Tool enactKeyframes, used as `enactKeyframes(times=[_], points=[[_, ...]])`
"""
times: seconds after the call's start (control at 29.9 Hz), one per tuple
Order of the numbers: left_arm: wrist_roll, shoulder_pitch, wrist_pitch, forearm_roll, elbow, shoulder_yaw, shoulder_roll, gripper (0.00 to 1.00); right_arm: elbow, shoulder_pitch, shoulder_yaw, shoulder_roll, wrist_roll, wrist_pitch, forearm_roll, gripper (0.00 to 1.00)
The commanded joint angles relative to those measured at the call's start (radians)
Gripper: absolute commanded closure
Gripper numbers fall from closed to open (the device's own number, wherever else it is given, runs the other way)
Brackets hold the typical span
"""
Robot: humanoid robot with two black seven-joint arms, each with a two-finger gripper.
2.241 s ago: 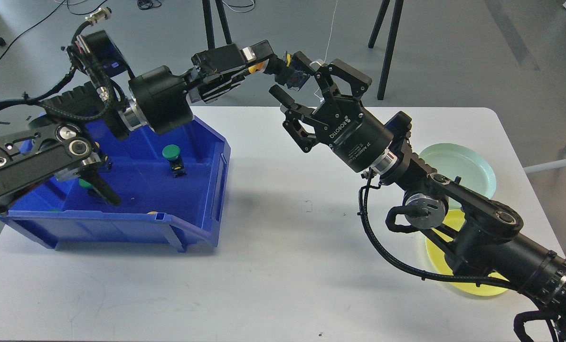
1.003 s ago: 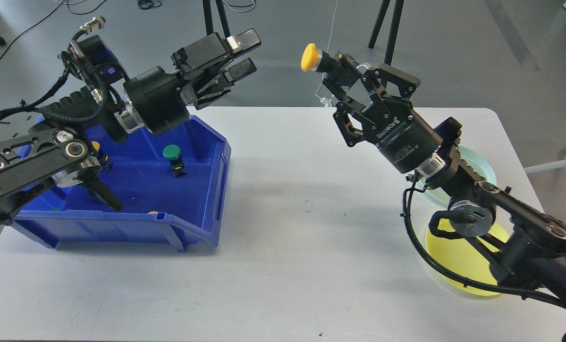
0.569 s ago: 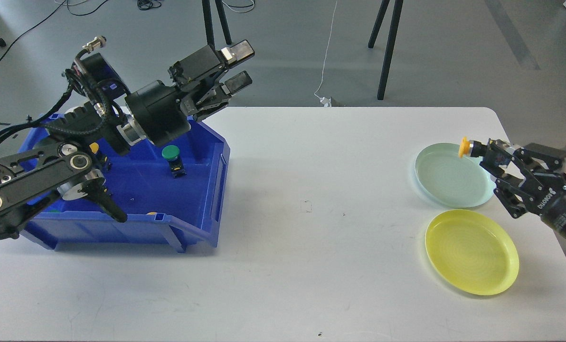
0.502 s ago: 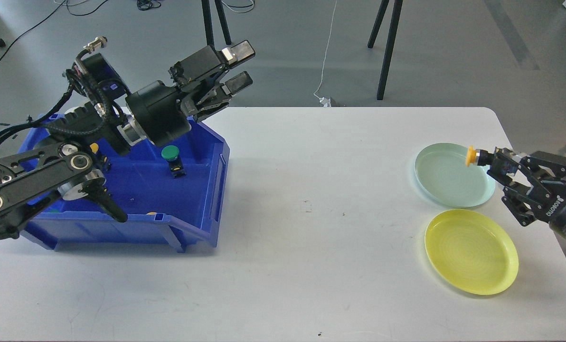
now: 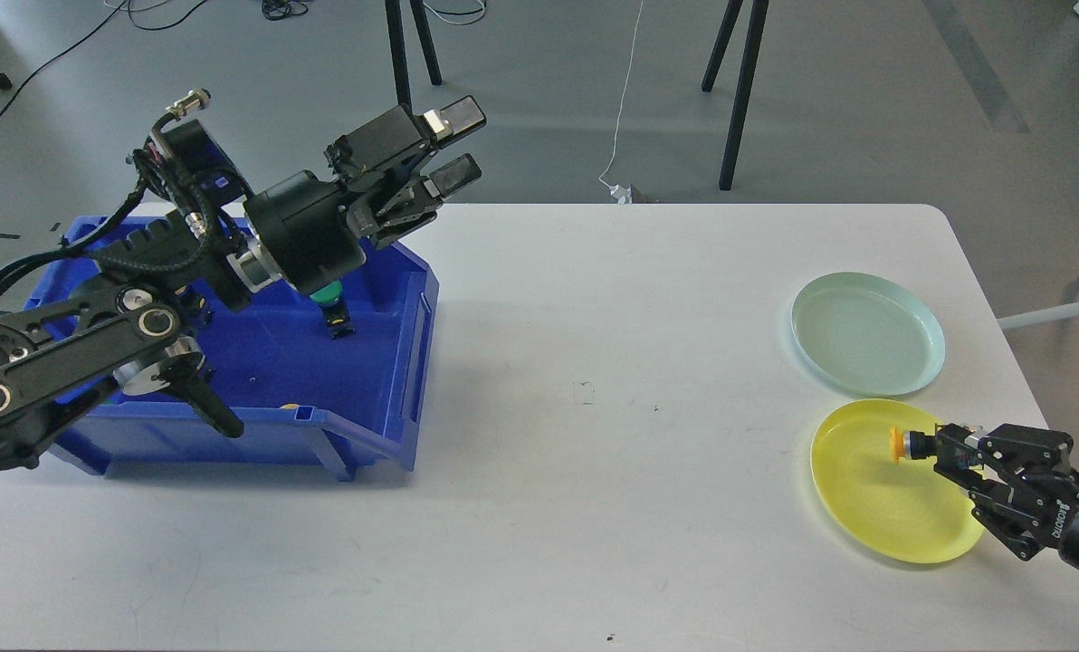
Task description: Pass button and place on color plate
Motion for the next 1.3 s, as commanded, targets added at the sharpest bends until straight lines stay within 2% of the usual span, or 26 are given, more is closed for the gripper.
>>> enactKeyframes(times=[0.0, 0.13, 0.5, 0.67, 0.84, 0.94, 1.07, 1.27], points=[[0.000, 0.003, 0.000, 0.001, 0.000, -0.001, -0.001, 0.05, -0.016, 0.000, 0.000, 0.021, 0.000, -0.002, 0.002, 0.62], [0.000, 0.003, 0.000, 0.001, 0.000, -0.001, -0.002, 0.05, -0.019, 0.000, -0.002, 0.032, 0.000, -0.002, 0.006, 0.53], [0.000, 0.003, 0.000, 0.000, 0.000, -0.003, -0.001, 0.05, -0.013, 0.002, 0.001, 0.055, 0.000, 0.005, 0.009, 0.41], [0.000, 0.004, 0.000, 0.001, 0.000, -0.001, -0.001, 0.05, -0.006, 0.011, 0.018, 0.085, 0.000, 0.009, 0.016, 0.30], [0.000, -0.003, 0.005, 0.060, -0.012, 0.031, 0.013, 0.04, -0.002, 0.017, 0.119, 0.101, 0.000, 0.023, 0.108, 0.14], [0.000, -0.036, 0.003, 0.126, -0.025, 0.082, 0.060, 0.04, -0.003, 0.058, 0.194, 0.113, 0.000, 0.053, 0.191, 0.07], [0.000, -0.163, 0.002, 0.150, -0.008, 0.239, 0.169, 0.04, -0.006, 0.156, 0.248, 0.127, 0.000, 0.053, 0.323, 0.03], [0.000, -0.356, -0.018, 0.288, 0.119, 0.499, 0.317, 0.03, -0.014, 0.284, 0.250, 0.197, 0.000, 0.053, 0.409, 0.03]])
